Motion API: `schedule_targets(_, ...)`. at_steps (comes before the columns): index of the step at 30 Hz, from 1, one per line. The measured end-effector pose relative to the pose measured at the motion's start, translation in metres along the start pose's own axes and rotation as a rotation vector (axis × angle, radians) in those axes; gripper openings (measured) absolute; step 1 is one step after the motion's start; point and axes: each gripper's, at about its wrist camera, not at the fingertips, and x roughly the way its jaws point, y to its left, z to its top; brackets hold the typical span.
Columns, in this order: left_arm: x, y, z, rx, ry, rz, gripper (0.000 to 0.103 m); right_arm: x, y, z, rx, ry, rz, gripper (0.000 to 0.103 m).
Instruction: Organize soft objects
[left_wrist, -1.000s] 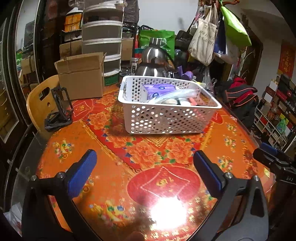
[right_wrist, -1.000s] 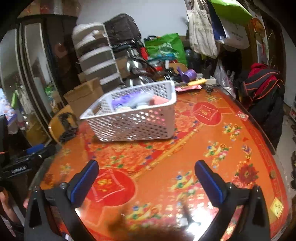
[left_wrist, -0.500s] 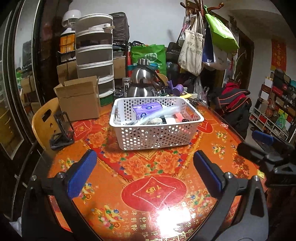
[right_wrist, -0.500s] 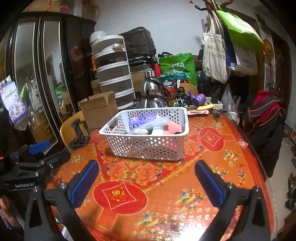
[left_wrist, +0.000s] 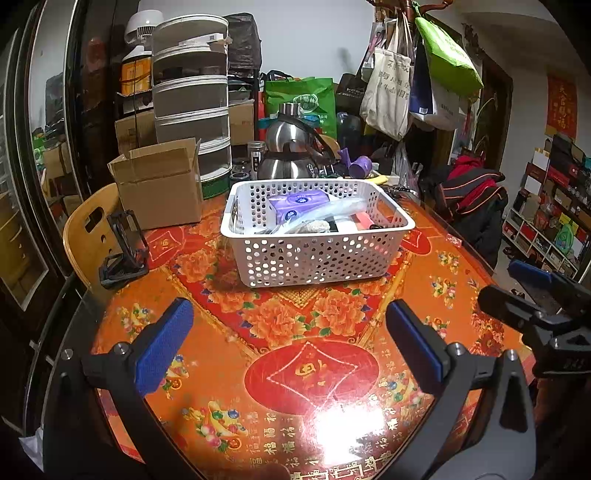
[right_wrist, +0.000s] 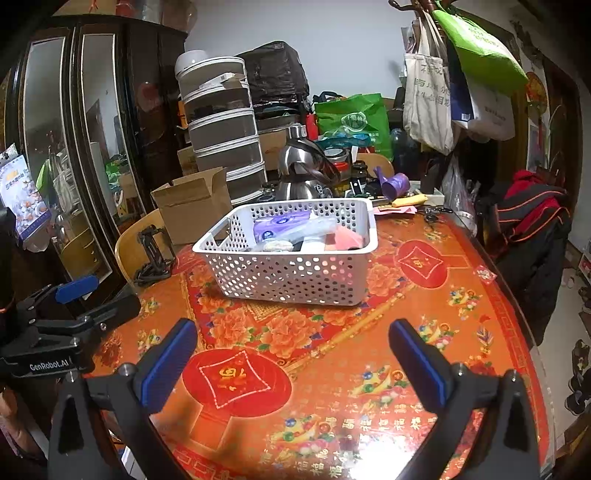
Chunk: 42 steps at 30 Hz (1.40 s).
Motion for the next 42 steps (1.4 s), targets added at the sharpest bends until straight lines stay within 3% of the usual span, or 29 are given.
schedule_targets(42,0.0090,0.0070,-0.0080,0.005,0.022,-0.007,0.103,0.0030,0.0002,-0.0072,-0.011,0.021,-0.018,0.103)
